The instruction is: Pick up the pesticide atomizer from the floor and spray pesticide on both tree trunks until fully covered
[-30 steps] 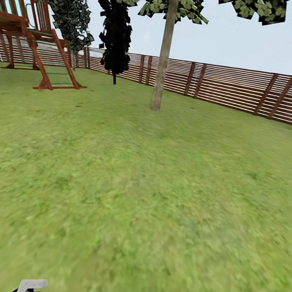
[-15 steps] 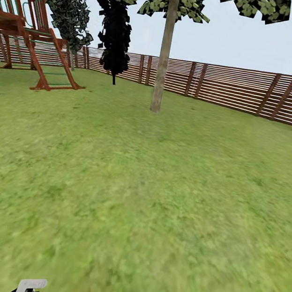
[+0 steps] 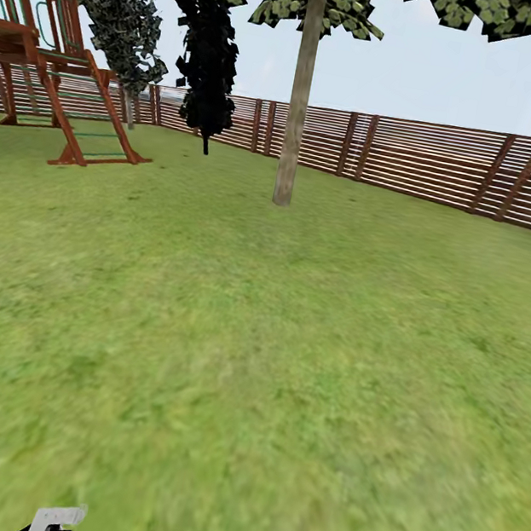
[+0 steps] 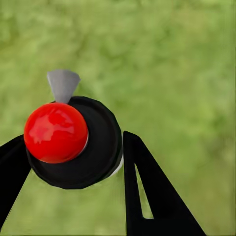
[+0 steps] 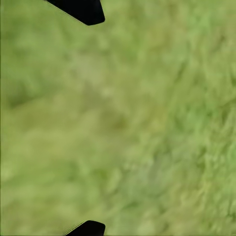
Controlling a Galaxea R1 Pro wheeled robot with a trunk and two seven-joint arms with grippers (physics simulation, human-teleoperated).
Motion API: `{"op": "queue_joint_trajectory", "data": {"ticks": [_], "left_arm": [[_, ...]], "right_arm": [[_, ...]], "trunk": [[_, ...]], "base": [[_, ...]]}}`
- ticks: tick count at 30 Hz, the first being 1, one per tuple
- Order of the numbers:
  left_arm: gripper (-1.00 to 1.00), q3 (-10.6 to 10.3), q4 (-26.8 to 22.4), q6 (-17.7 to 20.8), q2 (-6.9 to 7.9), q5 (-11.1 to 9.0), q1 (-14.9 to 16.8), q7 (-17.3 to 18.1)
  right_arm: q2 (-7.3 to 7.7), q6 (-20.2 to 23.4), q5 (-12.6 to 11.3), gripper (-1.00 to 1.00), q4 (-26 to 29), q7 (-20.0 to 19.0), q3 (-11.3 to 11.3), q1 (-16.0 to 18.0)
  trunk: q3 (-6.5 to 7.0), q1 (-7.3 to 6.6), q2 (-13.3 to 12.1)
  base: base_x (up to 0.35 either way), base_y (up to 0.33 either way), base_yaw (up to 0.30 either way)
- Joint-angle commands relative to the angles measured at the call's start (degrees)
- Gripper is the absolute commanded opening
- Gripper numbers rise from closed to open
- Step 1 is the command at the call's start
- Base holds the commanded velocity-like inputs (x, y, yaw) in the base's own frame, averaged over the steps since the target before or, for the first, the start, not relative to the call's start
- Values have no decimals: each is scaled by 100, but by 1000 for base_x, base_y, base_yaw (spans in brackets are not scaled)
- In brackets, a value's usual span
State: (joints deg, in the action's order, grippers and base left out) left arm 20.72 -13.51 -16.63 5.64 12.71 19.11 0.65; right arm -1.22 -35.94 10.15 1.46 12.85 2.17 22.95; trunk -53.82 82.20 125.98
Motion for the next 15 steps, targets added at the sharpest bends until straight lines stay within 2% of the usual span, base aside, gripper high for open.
{"op": "queue_joint_trajectory", "data": {"ticks": [1, 15], "left_arm": [[-100, 47, 6, -24, -2, 63, 5, 5], [-100, 49, 0, -24, 4, 56, 5, 5]], "right_arm": [[-1, -1, 48, 100, -5, 60, 20, 5], [-1, -2, 48, 100, -5, 60, 20, 3]], "trunk": [[-5, 3, 2], [-5, 3, 2]], "base": [[339, 0, 0], [339, 0, 0]]}}
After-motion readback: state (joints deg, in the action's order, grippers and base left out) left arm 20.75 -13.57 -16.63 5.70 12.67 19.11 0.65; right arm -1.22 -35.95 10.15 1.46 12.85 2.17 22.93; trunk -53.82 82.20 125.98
